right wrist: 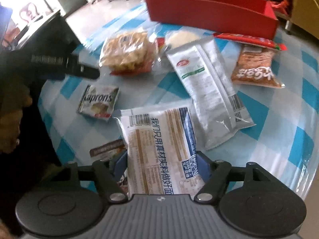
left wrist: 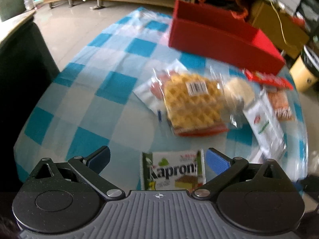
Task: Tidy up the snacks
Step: 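Grasp the white bread bag with the right tool while the left tool approaches the Kaprons wafer, then close the left tool on the Kaprons wafer pack while the right tool holds the bread bag, then carry the Kaprons pack and bread bag over the red box with both tools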
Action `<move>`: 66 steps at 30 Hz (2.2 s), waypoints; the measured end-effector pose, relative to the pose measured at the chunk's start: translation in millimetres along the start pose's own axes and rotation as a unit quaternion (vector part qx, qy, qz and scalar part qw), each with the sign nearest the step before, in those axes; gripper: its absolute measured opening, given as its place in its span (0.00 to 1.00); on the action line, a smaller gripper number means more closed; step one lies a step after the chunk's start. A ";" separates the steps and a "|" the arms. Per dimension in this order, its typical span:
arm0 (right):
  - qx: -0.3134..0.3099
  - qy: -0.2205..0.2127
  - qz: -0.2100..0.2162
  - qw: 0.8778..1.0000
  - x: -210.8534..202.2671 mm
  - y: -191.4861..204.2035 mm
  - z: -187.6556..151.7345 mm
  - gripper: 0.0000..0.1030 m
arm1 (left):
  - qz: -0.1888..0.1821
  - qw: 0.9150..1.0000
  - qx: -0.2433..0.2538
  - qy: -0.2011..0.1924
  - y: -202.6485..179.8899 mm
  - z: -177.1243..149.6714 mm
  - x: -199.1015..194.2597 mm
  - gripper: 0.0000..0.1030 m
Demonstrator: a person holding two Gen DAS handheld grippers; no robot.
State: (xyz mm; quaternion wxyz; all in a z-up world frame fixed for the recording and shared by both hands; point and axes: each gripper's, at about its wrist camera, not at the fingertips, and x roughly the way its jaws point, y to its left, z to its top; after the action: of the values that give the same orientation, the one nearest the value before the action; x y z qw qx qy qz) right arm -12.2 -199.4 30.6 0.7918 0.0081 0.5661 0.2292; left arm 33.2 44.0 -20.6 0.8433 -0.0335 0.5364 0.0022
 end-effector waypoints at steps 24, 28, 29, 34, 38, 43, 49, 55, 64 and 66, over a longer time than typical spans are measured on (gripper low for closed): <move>-0.009 0.006 0.040 0.999 29.0 -3.0 8.5 1.00 | 0.026 0.997 0.056 0.036 -25.9 -29.6 40.7 1.00; -0.025 0.003 0.001 1.000 26.8 6.4 5.4 0.87 | 0.027 0.997 0.063 0.037 -27.8 -33.0 36.8 1.00; -0.029 0.001 -0.015 0.999 23.9 7.4 4.3 0.76 | 0.026 0.997 0.063 0.038 -27.9 -33.7 36.0 1.00; 0.029 -0.003 -0.008 1.000 12.6 -5.6 0.1 0.66 | 0.016 0.996 0.078 0.042 -31.5 -34.5 30.8 0.93; 0.059 -0.030 -0.004 0.998 -4.8 -6.8 -5.6 0.64 | 0.005 0.996 0.084 0.031 -34.0 -32.6 18.8 0.76; 0.116 -0.057 0.042 0.991 -20.3 -12.3 -9.6 0.63 | -0.011 0.998 0.055 0.038 -24.2 -29.3 13.6 0.70; 0.152 -0.085 0.067 0.983 -25.4 -21.9 -2.9 0.62 | -0.021 0.999 0.032 0.021 -16.8 -23.9 5.8 0.69; 0.178 -0.104 0.114 0.972 -25.9 -25.5 9.5 0.62 | -0.046 0.999 0.016 0.008 -9.8 -18.2 0.4 0.69; 0.185 -0.124 0.113 0.968 -31.5 -27.2 20.1 0.62 | -0.051 0.999 -0.001 -0.007 -2.0 -9.5 -18.4 0.69; 0.186 -0.133 0.110 0.967 -34.2 -28.2 22.7 0.62 | -0.056 0.998 0.002 -0.018 -2.8 -5.2 -25.6 0.69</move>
State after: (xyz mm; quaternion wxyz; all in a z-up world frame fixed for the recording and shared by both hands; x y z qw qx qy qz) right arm 9.6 -231.8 61.5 0.8143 0.2482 0.4840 0.2027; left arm 17.7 41.7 0.6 0.8516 -0.0619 0.5185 -0.0450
